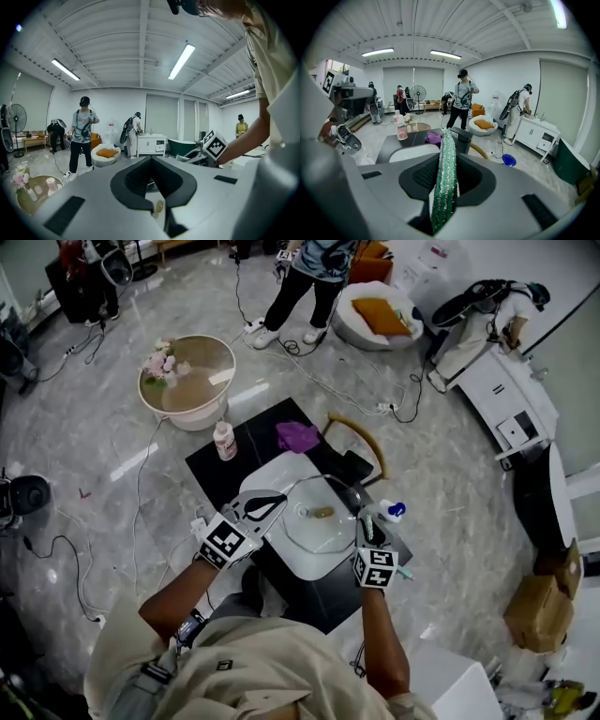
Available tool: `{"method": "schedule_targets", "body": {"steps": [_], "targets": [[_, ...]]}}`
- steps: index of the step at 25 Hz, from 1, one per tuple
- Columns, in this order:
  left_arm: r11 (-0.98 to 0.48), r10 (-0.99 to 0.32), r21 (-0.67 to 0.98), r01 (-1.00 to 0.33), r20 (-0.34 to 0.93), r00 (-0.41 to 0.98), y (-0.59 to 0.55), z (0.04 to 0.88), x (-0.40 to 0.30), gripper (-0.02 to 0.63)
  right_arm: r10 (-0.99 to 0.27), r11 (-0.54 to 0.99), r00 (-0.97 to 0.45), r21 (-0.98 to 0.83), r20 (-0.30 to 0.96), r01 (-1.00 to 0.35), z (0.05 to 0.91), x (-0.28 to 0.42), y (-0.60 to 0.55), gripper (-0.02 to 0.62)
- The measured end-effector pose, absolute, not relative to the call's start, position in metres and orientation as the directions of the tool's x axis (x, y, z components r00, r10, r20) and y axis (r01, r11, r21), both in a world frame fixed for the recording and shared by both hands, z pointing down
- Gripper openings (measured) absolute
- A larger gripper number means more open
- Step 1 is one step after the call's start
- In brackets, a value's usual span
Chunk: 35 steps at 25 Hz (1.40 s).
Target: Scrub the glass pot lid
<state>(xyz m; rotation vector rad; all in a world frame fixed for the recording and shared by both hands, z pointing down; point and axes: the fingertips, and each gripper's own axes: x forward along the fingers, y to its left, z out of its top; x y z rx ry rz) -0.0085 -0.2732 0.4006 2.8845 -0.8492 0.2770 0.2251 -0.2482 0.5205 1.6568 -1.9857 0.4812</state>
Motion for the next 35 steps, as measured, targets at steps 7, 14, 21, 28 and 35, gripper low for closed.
{"method": "schedule_targets", "body": {"steps": [7,14,21,28,35], "targets": [[-0.792,-0.559,0.138,-0.595,0.229,0.797,-0.278,0.452,-0.017,0.014,-0.803,0.15,-0.049,0.122,0.595,-0.981,0.585,0.231,-0.32,0.089],[-0.766,-0.549,0.201,-0.611,0.291,0.784,-0.261,0.507,-0.034,0.014,-0.726,0.19,0.019,0.228,0.687,-0.955,0.675,0.213,-0.346,0.089],[-0.73,-0.567,0.233,-0.643,0.321,0.759,-0.268,0.532,-0.051,0.014,-0.687,0.357,-0.074,0.247,0.723,-0.901,0.73,0.138,-0.373,0.089],[-0.729,-0.565,0.244,-0.64,0.314,0.763,-0.28,0.54,-0.039,0.014,-0.514,0.564,-0.212,0.14,0.831,-0.814,0.802,0.069,-0.297,0.089],[-0.745,-0.544,0.258,-0.616,0.299,0.784,-0.286,0.541,-0.022,0.014,-0.494,0.422,-0.113,0.125,0.862,-0.898,0.804,0.158,-0.24,0.091]]}}
